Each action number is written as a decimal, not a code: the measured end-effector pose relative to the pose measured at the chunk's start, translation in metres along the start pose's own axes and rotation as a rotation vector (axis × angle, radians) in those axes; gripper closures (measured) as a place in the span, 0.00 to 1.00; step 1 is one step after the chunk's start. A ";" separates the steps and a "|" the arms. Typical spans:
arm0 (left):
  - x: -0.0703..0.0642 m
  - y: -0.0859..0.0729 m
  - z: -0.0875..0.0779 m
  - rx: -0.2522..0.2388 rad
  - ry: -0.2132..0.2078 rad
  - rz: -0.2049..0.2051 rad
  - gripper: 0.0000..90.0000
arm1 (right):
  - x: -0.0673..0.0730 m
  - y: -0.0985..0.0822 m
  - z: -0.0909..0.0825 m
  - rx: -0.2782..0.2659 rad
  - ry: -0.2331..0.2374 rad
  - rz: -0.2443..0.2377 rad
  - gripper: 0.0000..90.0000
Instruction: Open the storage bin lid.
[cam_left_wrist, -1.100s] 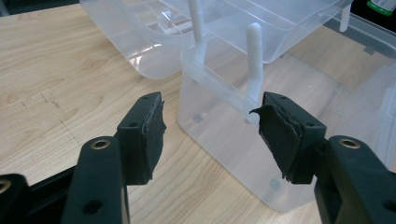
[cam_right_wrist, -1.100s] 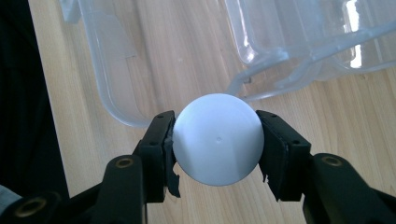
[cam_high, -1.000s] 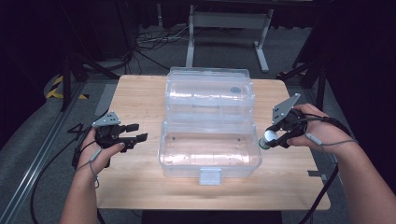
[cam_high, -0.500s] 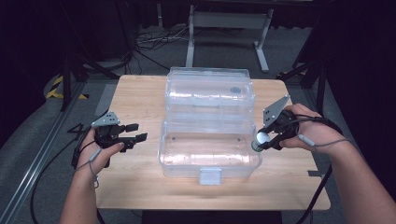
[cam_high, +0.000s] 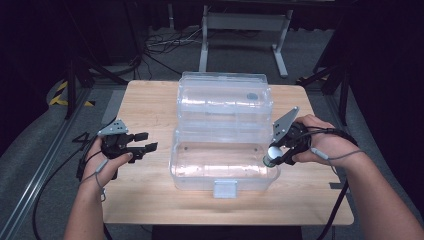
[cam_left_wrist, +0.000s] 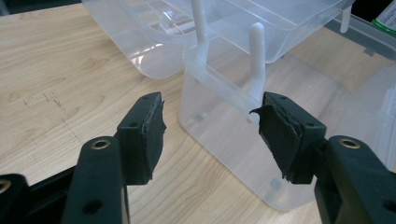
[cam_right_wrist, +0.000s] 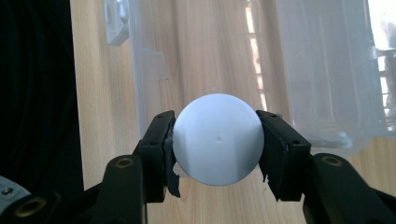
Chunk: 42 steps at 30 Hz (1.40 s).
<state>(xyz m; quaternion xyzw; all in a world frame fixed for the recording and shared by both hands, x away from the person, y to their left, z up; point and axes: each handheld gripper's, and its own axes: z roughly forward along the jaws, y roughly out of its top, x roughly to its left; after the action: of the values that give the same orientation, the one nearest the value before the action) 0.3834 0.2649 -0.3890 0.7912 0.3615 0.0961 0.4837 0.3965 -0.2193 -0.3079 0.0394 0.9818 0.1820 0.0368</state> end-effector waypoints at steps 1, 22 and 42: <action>0.000 0.000 0.000 0.001 -0.001 0.000 0.45 | 0.001 0.000 0.001 0.004 0.003 0.003 0.56; 0.001 -0.001 0.000 -0.002 0.001 -0.003 0.45 | 0.001 0.009 0.028 0.038 0.046 -0.015 0.56; 0.003 -0.002 0.000 0.001 -0.001 -0.008 0.45 | 0.000 0.009 0.054 0.078 0.079 -0.013 0.56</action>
<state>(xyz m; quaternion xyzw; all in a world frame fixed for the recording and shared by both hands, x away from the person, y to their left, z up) 0.3848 0.2671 -0.3912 0.7902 0.3643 0.0936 0.4839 0.4016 -0.1915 -0.3545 0.0273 0.9891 0.1450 -0.0025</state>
